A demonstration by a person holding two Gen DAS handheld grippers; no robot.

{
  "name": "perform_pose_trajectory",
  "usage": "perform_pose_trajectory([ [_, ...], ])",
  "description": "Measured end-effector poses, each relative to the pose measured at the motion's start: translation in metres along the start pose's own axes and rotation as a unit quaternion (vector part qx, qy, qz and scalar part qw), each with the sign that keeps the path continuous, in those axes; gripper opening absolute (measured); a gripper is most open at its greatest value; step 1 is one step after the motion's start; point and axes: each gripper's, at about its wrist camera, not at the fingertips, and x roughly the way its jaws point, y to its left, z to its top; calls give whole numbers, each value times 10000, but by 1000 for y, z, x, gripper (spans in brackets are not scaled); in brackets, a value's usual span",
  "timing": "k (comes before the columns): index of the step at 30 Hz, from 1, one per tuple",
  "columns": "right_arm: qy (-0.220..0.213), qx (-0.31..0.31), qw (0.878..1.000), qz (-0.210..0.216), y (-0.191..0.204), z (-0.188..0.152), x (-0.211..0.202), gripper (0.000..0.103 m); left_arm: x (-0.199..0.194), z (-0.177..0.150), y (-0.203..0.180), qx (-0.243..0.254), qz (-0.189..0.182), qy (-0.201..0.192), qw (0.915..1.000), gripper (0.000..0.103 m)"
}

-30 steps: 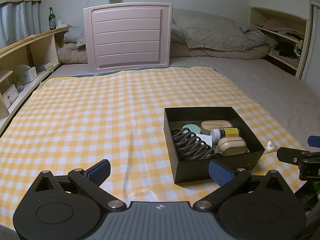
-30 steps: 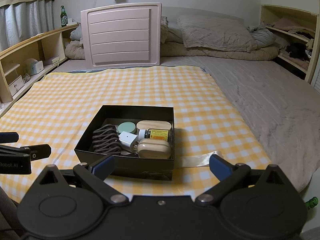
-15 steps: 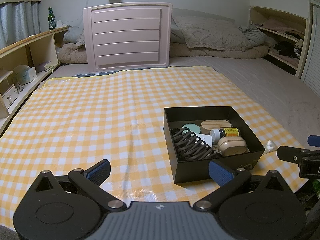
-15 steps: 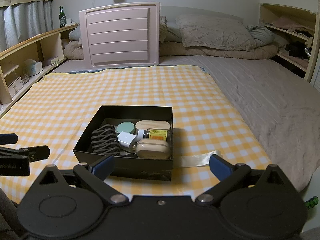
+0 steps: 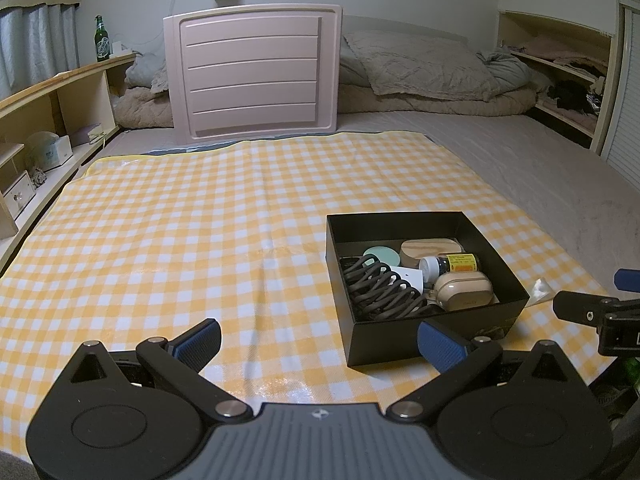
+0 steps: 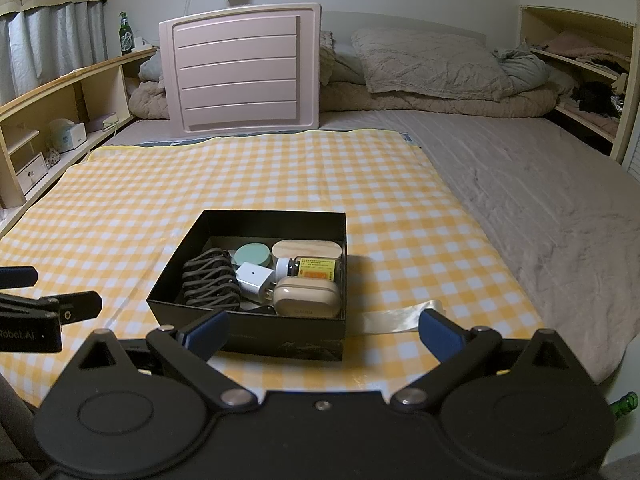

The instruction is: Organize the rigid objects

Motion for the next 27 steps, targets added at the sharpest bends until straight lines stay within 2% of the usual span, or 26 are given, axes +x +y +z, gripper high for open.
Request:
perform_pose_trajectory([
  [27,15,11,10000,5,-1,-1,0,102,1,0,0,19,-24,3,10000,103],
])
